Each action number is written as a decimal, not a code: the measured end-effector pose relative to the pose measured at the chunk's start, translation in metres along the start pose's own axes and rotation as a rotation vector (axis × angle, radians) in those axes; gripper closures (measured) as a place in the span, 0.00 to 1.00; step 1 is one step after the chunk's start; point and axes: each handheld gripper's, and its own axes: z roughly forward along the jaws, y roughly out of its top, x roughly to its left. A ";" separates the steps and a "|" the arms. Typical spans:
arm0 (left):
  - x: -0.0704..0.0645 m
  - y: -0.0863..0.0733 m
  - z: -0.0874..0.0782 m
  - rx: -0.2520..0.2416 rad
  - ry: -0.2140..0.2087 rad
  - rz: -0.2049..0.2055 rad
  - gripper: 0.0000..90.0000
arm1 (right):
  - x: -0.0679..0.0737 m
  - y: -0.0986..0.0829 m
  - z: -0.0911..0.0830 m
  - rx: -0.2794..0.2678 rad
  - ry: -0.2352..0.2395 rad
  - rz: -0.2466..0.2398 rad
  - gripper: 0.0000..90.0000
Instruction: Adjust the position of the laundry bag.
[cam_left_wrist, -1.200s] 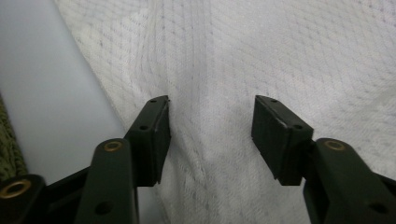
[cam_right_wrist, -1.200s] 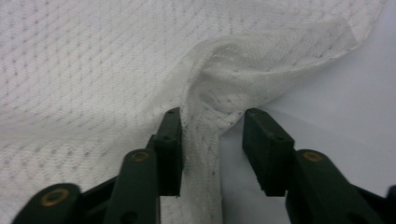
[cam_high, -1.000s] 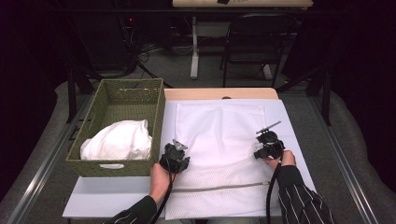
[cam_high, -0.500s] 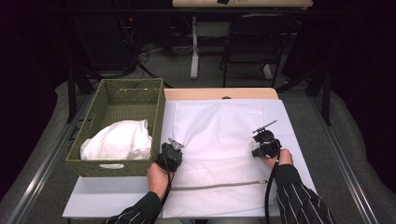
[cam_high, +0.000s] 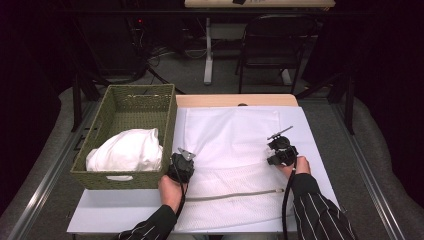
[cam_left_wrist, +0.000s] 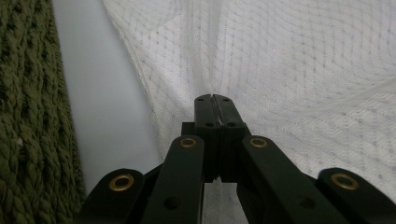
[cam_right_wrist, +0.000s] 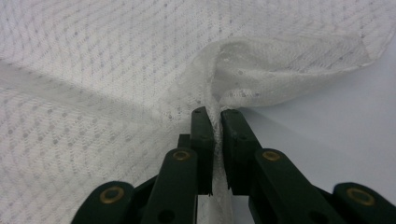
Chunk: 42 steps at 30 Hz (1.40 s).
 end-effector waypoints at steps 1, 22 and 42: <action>0.000 0.000 0.001 -0.004 0.011 0.006 0.99 | 0.000 0.001 0.001 -0.002 0.011 -0.001 0.93; -0.006 -0.014 -0.061 0.044 -0.273 0.166 0.34 | -0.011 -0.039 -0.033 -0.021 0.052 0.054 0.47; 0.019 -0.046 -0.067 0.226 -0.348 0.128 0.61 | 0.004 -0.057 -0.028 0.075 0.047 0.026 0.76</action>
